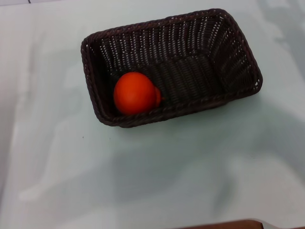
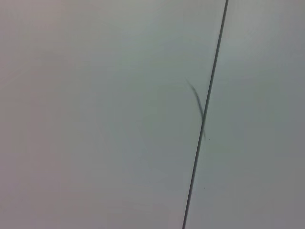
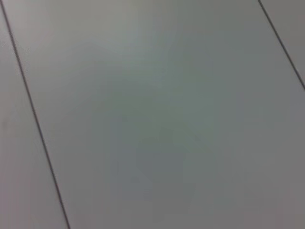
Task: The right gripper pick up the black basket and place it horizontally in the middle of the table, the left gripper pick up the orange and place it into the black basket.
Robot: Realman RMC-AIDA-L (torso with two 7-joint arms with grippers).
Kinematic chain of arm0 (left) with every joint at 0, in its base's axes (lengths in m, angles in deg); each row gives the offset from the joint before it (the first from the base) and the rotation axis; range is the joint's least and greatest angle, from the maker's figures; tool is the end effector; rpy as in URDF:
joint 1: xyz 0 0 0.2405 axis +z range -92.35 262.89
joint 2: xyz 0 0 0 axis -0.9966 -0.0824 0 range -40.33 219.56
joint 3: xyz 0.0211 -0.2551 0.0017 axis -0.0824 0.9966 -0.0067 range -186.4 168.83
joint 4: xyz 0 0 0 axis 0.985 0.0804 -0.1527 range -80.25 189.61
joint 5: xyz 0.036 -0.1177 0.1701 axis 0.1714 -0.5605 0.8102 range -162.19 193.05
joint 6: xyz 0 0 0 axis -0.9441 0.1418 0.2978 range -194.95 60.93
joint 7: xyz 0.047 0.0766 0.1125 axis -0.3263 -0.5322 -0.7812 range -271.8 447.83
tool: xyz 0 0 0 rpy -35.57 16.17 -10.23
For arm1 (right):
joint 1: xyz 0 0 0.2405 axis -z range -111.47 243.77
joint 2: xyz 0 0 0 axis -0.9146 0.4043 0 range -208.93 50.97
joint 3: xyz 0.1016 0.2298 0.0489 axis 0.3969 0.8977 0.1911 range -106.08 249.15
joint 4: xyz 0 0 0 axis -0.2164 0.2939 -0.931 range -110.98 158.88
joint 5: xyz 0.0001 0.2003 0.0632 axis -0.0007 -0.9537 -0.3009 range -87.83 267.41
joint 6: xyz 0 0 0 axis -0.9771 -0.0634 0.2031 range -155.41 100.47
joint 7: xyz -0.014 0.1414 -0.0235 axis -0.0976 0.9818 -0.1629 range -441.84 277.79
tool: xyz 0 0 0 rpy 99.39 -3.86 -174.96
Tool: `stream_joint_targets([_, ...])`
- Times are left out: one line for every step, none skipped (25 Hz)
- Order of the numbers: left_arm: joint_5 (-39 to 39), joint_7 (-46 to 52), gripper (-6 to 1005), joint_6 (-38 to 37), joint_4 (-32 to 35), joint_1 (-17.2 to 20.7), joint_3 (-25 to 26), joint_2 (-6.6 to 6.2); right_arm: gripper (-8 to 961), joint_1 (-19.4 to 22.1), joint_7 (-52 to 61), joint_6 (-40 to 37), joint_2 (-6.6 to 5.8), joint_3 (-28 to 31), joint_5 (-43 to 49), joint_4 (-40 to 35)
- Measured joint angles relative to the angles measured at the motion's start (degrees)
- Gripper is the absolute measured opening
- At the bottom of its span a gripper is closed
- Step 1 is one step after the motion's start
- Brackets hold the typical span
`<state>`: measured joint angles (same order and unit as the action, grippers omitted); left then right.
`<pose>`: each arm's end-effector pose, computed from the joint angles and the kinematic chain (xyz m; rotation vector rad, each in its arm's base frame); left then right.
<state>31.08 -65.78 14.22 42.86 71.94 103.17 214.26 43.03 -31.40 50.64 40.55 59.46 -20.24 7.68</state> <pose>-0.3399 0.2684 0.0085 -1.4091 -0.5955 -0.9814 0.3557 0.3185 0.0800 -0.7330 -1.4661 -1.4077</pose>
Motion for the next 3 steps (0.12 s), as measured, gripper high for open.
stream_joint_targets([0.0, 0.1, 910, 0.2, 0.2, 0.0, 0.0, -0.01, 724, 0.0, -0.1, 0.4, 0.00, 0.0, 0.0, 0.1])
stream_joint_targets([0.0, 0.1, 910, 0.5, 0.4, 0.0, -0.1, -0.01, 724, -0.1, -0.4, 0.9, 0.00, 0.0, 0.0, 0.2])
stream_joint_targets([0.0, 0.1, 910, 1.0, 0.8, -0.2, -0.1, -0.01, 724, -0.2, -0.9, 1.1, 0.00, 0.0, 0.0, 0.3])
